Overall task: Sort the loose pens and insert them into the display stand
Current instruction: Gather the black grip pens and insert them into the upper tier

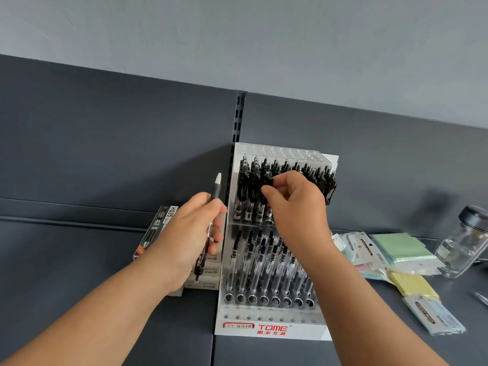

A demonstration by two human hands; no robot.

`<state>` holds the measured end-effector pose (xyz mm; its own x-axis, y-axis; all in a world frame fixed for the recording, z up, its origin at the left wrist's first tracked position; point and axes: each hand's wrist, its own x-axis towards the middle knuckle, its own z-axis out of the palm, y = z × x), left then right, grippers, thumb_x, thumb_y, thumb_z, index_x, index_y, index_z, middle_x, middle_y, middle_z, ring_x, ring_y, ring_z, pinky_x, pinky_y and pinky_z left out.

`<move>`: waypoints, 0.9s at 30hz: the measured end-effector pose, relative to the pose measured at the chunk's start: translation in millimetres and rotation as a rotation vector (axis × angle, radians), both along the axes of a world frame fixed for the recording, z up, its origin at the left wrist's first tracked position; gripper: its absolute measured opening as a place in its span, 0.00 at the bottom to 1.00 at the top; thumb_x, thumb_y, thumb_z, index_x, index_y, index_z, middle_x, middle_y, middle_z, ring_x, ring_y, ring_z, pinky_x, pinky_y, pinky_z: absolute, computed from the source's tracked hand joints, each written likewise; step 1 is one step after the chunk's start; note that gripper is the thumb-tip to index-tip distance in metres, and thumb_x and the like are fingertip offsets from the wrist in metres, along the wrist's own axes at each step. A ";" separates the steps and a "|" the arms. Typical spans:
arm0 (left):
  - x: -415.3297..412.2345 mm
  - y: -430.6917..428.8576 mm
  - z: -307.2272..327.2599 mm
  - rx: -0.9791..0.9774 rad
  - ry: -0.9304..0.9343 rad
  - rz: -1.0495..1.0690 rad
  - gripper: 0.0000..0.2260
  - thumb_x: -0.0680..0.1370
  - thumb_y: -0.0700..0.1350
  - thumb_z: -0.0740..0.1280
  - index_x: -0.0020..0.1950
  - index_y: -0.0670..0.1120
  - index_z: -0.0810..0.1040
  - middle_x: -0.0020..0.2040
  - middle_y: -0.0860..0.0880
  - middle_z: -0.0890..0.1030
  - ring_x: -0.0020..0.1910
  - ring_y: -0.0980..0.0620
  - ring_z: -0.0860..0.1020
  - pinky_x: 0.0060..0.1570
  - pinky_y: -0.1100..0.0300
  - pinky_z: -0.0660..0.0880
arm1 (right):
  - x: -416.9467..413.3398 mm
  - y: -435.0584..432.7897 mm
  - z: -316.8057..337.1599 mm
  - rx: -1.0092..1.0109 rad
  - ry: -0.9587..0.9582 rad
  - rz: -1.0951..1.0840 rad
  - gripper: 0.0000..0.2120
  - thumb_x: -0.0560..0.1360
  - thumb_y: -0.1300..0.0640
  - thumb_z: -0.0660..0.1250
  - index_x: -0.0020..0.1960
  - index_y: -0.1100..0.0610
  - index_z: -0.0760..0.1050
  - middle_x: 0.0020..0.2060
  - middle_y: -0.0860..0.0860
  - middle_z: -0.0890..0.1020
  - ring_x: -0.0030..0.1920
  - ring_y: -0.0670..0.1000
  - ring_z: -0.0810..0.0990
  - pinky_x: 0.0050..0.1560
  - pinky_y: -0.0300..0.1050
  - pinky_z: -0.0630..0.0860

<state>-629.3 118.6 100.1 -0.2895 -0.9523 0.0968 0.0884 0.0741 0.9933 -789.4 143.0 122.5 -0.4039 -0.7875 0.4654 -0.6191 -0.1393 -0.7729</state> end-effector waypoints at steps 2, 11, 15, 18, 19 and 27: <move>-1.2 0.0 0.4 -0.019 0.028 0.019 0.09 0.81 0.42 0.60 0.48 0.40 0.77 0.40 0.49 0.73 0.38 0.53 0.72 0.32 0.60 0.73 | -0.5 0.4 -0.1 -0.003 0.022 -0.007 0.02 0.77 0.54 0.66 0.47 0.49 0.73 0.35 0.44 0.77 0.32 0.42 0.74 0.31 0.31 0.71; 4.4 0.3 18.4 -0.014 0.292 0.088 0.07 0.71 0.44 0.70 0.48 0.51 0.83 0.43 0.50 0.81 0.44 0.54 0.79 0.50 0.56 0.73 | 4.9 18.7 -2.2 -0.151 -0.066 0.008 0.03 0.76 0.53 0.67 0.49 0.50 0.74 0.41 0.44 0.78 0.40 0.42 0.76 0.43 0.39 0.76; -0.5 1.7 22.3 0.041 0.421 0.074 0.06 0.75 0.39 0.67 0.49 0.48 0.81 0.43 0.49 0.83 0.40 0.55 0.79 0.44 0.61 0.74 | 11.4 31.0 -2.3 -0.013 -0.229 0.288 0.02 0.76 0.53 0.67 0.45 0.50 0.77 0.34 0.43 0.79 0.35 0.40 0.77 0.38 0.35 0.75; -4.0 3.9 22.7 0.070 0.488 0.034 0.06 0.75 0.38 0.66 0.47 0.47 0.79 0.40 0.48 0.83 0.39 0.54 0.80 0.41 0.62 0.77 | 8.8 30.5 -5.5 0.066 -0.465 0.418 0.04 0.75 0.61 0.68 0.44 0.54 0.78 0.33 0.46 0.81 0.37 0.47 0.80 0.44 0.43 0.79; -4.3 4.0 22.8 0.084 0.508 0.024 0.05 0.75 0.37 0.66 0.46 0.47 0.79 0.39 0.49 0.82 0.38 0.54 0.80 0.40 0.63 0.78 | 5.7 30.2 -5.5 0.058 -0.503 0.417 0.05 0.75 0.64 0.68 0.44 0.55 0.77 0.32 0.47 0.81 0.36 0.48 0.79 0.43 0.43 0.78; -8.2 6.7 12.8 0.032 0.155 -0.017 0.05 0.74 0.34 0.68 0.43 0.44 0.78 0.37 0.46 0.81 0.39 0.50 0.80 0.43 0.56 0.78 | -14.0 27.8 12.4 -0.120 -0.942 0.443 0.06 0.75 0.64 0.66 0.40 0.56 0.73 0.32 0.49 0.79 0.33 0.47 0.78 0.38 0.40 0.76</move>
